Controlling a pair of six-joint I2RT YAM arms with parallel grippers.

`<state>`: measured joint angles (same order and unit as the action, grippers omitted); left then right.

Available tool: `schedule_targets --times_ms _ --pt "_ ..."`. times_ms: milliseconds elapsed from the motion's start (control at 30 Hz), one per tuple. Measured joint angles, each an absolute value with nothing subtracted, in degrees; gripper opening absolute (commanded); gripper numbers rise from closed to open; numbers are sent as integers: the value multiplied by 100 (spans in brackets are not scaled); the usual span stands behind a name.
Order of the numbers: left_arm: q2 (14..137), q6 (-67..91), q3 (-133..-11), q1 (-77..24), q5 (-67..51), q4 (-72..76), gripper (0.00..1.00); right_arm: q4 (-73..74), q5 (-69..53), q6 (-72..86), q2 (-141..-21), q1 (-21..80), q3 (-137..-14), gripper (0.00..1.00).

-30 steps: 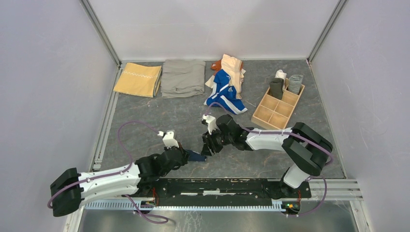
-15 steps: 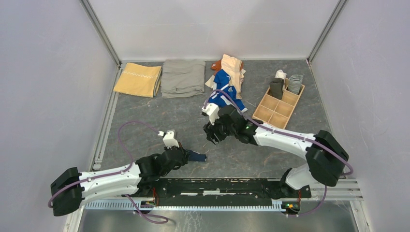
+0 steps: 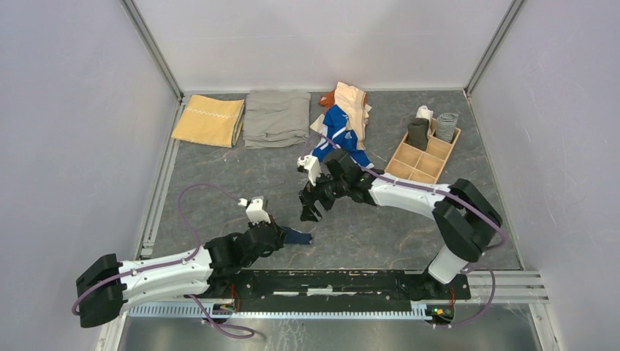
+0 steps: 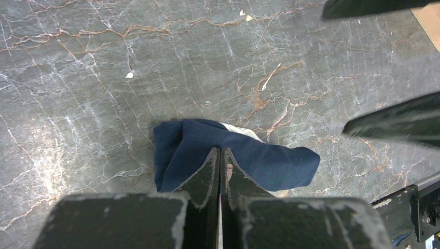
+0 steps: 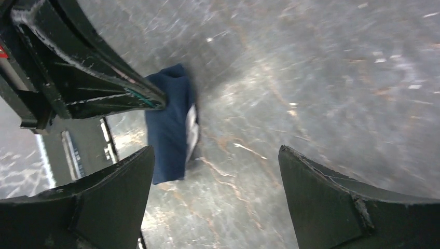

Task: Roll the underwear
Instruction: Roll the underwear to the center of the board, then pick up the underwear from the center of the board.

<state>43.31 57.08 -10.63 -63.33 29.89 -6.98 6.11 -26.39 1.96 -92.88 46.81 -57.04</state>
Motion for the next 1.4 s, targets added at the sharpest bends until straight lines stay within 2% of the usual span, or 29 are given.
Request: schedule_targets --times_ms 300,500,733,833,1000,1200,1300,1400 --pt "4320 5708 -1057 -6333 2989 -701 2 742 -3614 447 -10392 5024 -6228 86" --pt "4311 5708 -1048 -6333 2989 -690 2 843 -3734 473 -10871 5175 -6543 87" --pt "4313 5708 -1044 -6333 2989 -676 2 915 -3765 464 -11087 5290 -6674 83" --pt "4313 5706 -1044 -6333 2987 -674 2 921 -3780 451 -11126 5334 -6696 78" --pt "4351 5706 -1044 -6333 2987 -657 2 943 -3811 399 -11216 5395 -6740 62" --pt "4357 5704 -1044 -6333 2987 -644 2 1015 -3811 360 -11249 5400 -6740 49" --pt "4357 5704 -1044 -6333 2985 -628 2 1044 -3811 355 -11257 5402 -6737 46" --pt "4357 5704 -1044 -6333 2987 -628 2 1044 -3815 357 -11277 5402 -6737 38"
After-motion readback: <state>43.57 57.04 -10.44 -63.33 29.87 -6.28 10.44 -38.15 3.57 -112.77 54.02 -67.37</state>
